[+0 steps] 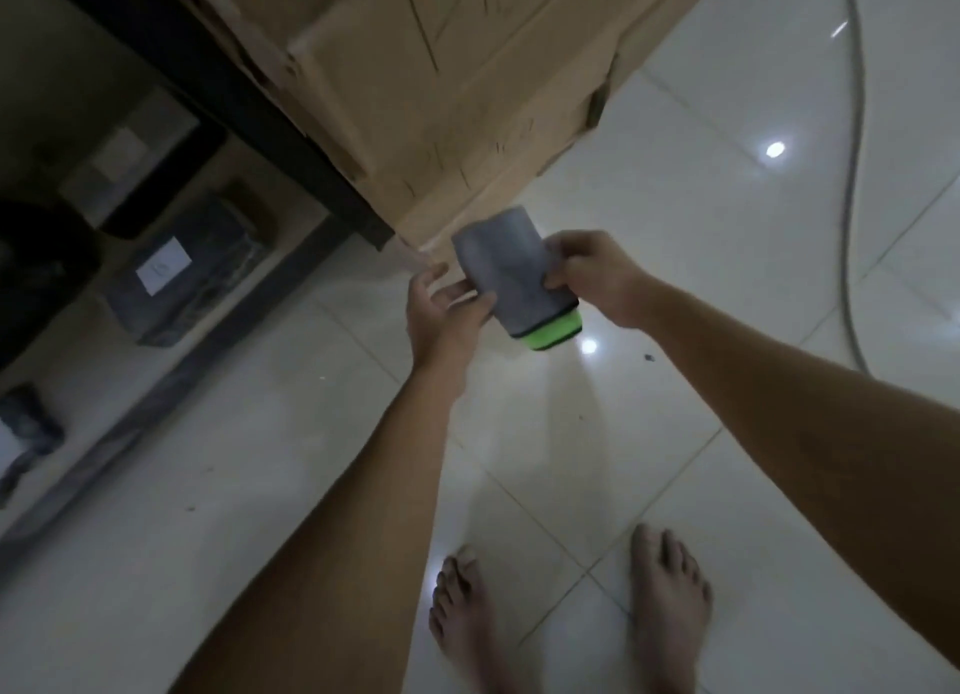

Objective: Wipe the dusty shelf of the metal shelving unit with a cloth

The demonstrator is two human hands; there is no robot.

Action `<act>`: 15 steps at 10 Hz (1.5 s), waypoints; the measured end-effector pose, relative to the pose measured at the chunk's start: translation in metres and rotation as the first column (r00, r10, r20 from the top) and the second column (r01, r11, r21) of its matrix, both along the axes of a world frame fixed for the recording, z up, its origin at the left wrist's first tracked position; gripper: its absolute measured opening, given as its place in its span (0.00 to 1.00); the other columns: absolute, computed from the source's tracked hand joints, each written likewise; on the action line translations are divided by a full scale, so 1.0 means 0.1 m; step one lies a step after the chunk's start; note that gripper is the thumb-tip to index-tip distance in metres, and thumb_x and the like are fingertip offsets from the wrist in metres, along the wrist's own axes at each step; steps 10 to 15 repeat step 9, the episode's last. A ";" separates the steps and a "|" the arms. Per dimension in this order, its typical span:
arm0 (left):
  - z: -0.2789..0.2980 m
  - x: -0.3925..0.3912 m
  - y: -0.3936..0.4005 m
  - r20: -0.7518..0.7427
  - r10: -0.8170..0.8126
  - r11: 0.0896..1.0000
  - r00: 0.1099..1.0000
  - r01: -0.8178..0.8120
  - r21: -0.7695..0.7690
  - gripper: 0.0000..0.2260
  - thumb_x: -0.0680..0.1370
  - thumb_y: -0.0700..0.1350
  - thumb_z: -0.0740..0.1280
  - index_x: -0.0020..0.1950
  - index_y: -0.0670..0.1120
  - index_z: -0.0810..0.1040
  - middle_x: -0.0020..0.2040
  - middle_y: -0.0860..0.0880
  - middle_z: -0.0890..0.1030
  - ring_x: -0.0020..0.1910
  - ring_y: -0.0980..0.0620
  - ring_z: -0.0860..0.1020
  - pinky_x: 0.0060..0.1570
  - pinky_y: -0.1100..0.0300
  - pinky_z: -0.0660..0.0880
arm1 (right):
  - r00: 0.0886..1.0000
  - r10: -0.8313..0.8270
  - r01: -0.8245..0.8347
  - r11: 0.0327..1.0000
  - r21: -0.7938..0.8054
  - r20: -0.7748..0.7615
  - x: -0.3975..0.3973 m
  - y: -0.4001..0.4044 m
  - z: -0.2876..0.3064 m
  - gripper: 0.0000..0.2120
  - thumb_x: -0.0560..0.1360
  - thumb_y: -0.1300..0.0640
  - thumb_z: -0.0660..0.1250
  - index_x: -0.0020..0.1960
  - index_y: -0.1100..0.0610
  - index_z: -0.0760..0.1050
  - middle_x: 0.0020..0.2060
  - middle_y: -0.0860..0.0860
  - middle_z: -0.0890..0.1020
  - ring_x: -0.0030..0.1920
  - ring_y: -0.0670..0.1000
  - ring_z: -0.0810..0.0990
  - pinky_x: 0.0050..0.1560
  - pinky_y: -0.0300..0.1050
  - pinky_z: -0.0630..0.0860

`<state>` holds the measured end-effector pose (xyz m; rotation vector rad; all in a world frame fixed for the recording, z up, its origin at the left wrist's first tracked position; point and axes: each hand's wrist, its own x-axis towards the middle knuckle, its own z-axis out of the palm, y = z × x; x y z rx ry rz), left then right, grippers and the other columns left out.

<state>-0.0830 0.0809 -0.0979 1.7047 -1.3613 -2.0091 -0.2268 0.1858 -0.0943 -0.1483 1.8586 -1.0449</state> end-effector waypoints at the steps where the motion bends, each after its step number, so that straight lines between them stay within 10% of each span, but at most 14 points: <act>1: -0.52 -0.16 -0.13 0.048 0.013 1.000 0.999 -0.012 -0.027 0.18 0.72 0.30 0.75 0.59 0.40 0.79 0.52 0.41 0.86 0.47 0.47 0.86 0.51 0.49 0.85 | 0.995 0.056 -0.048 0.995 0.090 -0.084 -0.16 -0.17 -0.38 0.13 0.72 0.72 0.65 0.50 0.58 0.77 0.44 0.55 0.81 0.48 0.56 0.81 0.55 0.55 0.81; 3: -1.05 -0.26 -0.14 0.242 -0.061 0.955 0.968 0.128 -0.269 0.06 0.73 0.39 0.77 0.48 0.38 0.86 0.40 0.49 0.85 0.43 0.45 0.86 0.49 0.46 0.85 | 0.879 0.330 -0.224 0.923 0.313 -0.344 -0.18 -0.11 -0.79 0.10 0.74 0.62 0.70 0.54 0.54 0.77 0.52 0.54 0.84 0.52 0.55 0.81 0.52 0.45 0.78; 5: -1.19 -0.29 -0.25 0.374 -0.009 0.959 0.928 0.114 -0.260 0.13 0.64 0.46 0.84 0.37 0.50 0.80 0.40 0.45 0.86 0.39 0.44 0.86 0.45 0.48 0.85 | 0.570 0.634 -0.492 0.773 0.401 -0.523 -0.22 -0.14 -0.68 0.25 0.72 0.58 0.73 0.67 0.53 0.72 0.59 0.56 0.78 0.58 0.59 0.78 0.52 0.47 0.74; 6: -1.24 -0.37 -0.30 0.407 -0.076 0.975 0.910 0.153 -0.160 0.16 0.63 0.46 0.85 0.39 0.46 0.79 0.36 0.44 0.84 0.37 0.45 0.86 0.44 0.48 0.86 | 0.499 0.741 -0.627 0.666 0.404 -0.449 -0.19 -0.19 -0.64 0.42 0.68 0.56 0.77 0.77 0.50 0.62 0.65 0.56 0.72 0.63 0.58 0.73 0.59 0.52 0.75; 8: -1.35 -0.47 -0.30 0.442 -0.174 0.968 0.880 0.236 -0.088 0.21 0.64 0.45 0.84 0.53 0.41 0.84 0.47 0.42 0.87 0.36 0.46 0.86 0.42 0.50 0.86 | 0.393 0.786 -0.685 0.597 0.418 -0.478 -0.07 -0.19 -0.84 0.41 0.74 0.54 0.74 0.80 0.55 0.57 0.76 0.60 0.61 0.71 0.63 0.68 0.70 0.51 0.67; 15: -1.28 -0.46 -0.28 0.424 -0.185 0.965 0.887 0.245 -0.091 0.19 0.69 0.46 0.82 0.56 0.40 0.84 0.48 0.41 0.87 0.38 0.46 0.87 0.43 0.50 0.86 | 0.443 0.737 -0.648 0.657 0.385 -0.511 -0.05 -0.15 -0.82 0.40 0.73 0.57 0.74 0.80 0.55 0.58 0.75 0.60 0.64 0.70 0.63 0.70 0.69 0.52 0.69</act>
